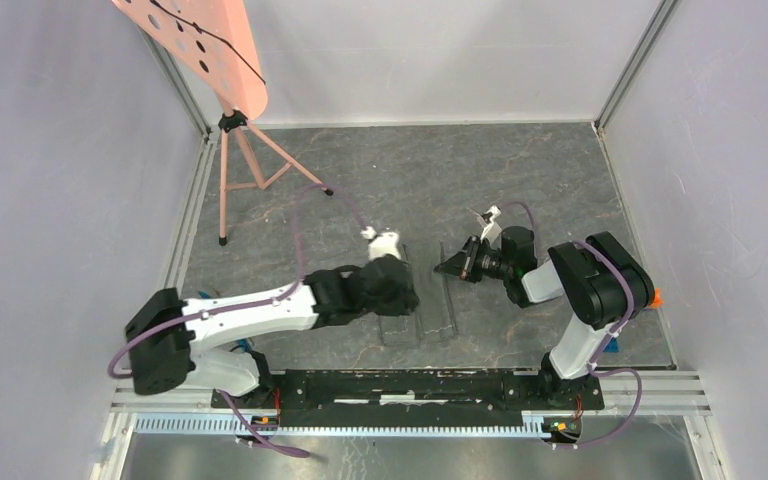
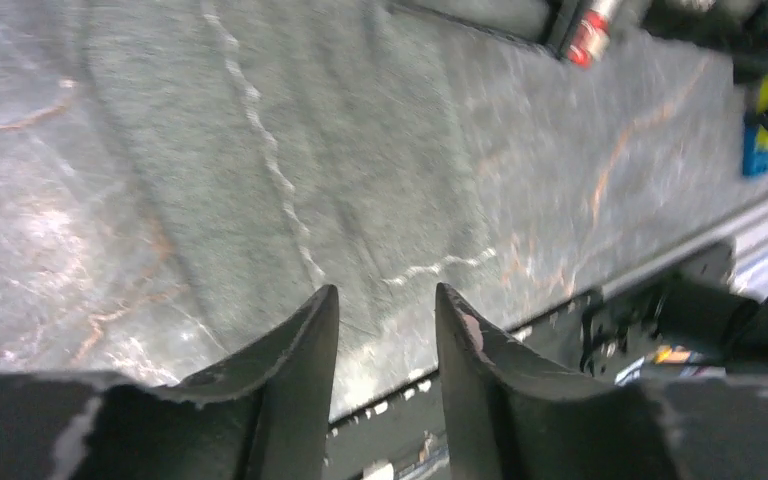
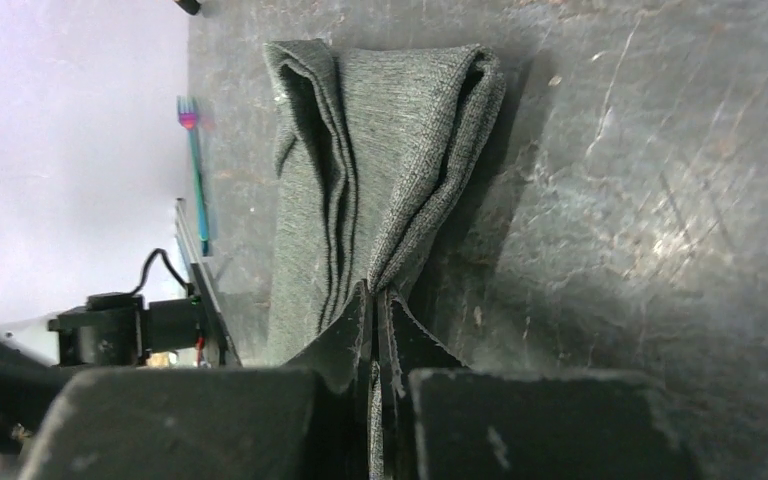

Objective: Fold the napkin into a case and place the utensils inside
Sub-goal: Pick up the 2/3-rectangle-folded napkin at the center of the board.

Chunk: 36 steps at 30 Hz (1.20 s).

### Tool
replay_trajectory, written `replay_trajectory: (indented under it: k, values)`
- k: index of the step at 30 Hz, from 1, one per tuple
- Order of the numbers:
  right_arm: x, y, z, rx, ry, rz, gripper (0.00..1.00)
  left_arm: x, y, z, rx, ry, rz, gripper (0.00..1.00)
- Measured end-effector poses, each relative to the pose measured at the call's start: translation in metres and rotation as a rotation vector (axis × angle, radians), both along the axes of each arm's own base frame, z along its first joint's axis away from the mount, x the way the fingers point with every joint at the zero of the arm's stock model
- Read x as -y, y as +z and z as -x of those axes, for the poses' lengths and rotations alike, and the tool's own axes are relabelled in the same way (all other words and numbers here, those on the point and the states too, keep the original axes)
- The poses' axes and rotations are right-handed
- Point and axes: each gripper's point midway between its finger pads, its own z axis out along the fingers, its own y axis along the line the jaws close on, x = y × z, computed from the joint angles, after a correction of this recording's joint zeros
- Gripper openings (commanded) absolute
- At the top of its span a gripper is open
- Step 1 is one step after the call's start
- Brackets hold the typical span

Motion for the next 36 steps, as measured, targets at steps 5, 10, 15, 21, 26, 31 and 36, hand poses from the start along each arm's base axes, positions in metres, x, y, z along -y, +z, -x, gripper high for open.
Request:
replay_trajectory:
  k: [5, 10, 15, 21, 26, 31, 36]
  values:
    - [0.001, -0.006, -0.007, 0.005, 0.036, 0.076, 0.0, -0.042, -0.032, -0.041, -0.011, 0.152, 0.12, 0.3]
    - [0.006, -0.006, -0.009, 0.007, 0.044, 0.145, 0.0, -0.045, -0.036, -0.073, -0.012, 0.204, 0.217, 0.21]
    - [0.008, -0.001, -0.013, 0.012, 0.037, 0.195, 0.01, -0.028, -0.036, -0.1, 0.0, 0.209, 0.28, 0.15]
    - [0.003, -0.002, -0.014, 0.001, 0.039, 0.248, 0.0, -0.015, -0.064, -0.117, -0.05, 0.209, 0.257, 0.12]
    - [-0.002, 0.002, -0.015, 0.002, 0.029, 0.294, 0.0, -0.022, -0.09, -0.132, -0.093, 0.234, 0.213, 0.1]
    - [-0.017, 0.021, -0.018, 0.041, 0.023, 0.326, 0.01, -0.019, -0.093, -0.135, -0.11, 0.222, 0.233, 0.1]
    - [-0.047, 0.036, -0.015, 0.063, 0.02, 0.321, 0.0, -0.017, -0.093, -0.136, -0.109, 0.217, 0.244, 0.09]
